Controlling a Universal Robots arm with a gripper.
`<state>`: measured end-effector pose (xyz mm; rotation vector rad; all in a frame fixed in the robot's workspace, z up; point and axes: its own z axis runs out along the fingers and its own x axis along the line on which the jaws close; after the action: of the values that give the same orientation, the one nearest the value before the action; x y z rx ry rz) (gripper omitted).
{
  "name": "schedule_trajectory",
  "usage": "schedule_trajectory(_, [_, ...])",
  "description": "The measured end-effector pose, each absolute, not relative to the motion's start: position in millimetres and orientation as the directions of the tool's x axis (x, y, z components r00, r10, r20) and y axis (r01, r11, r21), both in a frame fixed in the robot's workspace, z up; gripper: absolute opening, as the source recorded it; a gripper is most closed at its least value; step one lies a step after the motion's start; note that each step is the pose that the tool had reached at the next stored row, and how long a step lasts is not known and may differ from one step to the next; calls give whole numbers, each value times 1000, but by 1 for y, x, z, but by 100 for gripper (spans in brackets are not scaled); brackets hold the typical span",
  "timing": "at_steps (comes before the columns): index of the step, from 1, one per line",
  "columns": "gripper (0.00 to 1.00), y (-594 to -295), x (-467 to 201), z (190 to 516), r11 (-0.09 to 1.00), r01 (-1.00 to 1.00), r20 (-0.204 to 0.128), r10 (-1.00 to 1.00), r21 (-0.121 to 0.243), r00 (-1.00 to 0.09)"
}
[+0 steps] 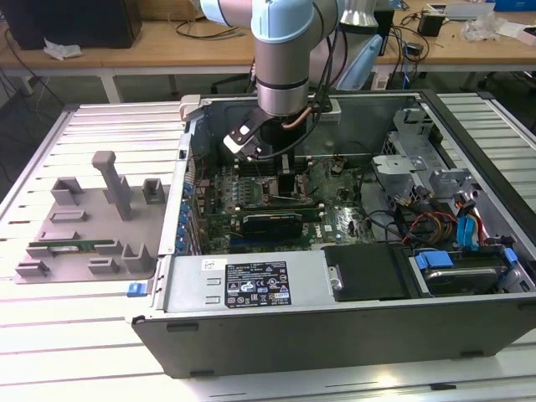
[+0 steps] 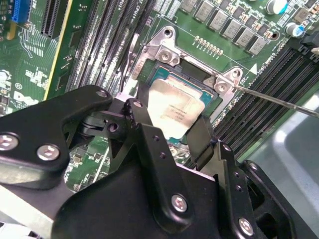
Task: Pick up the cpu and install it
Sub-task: 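Place the cpu into insertion slot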
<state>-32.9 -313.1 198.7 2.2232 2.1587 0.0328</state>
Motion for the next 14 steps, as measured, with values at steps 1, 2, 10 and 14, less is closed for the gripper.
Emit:
schedule_trajectory(1, [54, -313, -33, 199, -30, 999, -15, 999, 45, 30])
schedule_trajectory(2, [54, -313, -33, 199, -30, 999, -14, 999, 45, 31])
schedule_trajectory(10, [62, -313, -32, 206, -30, 999, -14, 999, 45, 31])
schedule_trajectory(14, [62, -313, -32, 206, -30, 999, -14, 999, 45, 31])
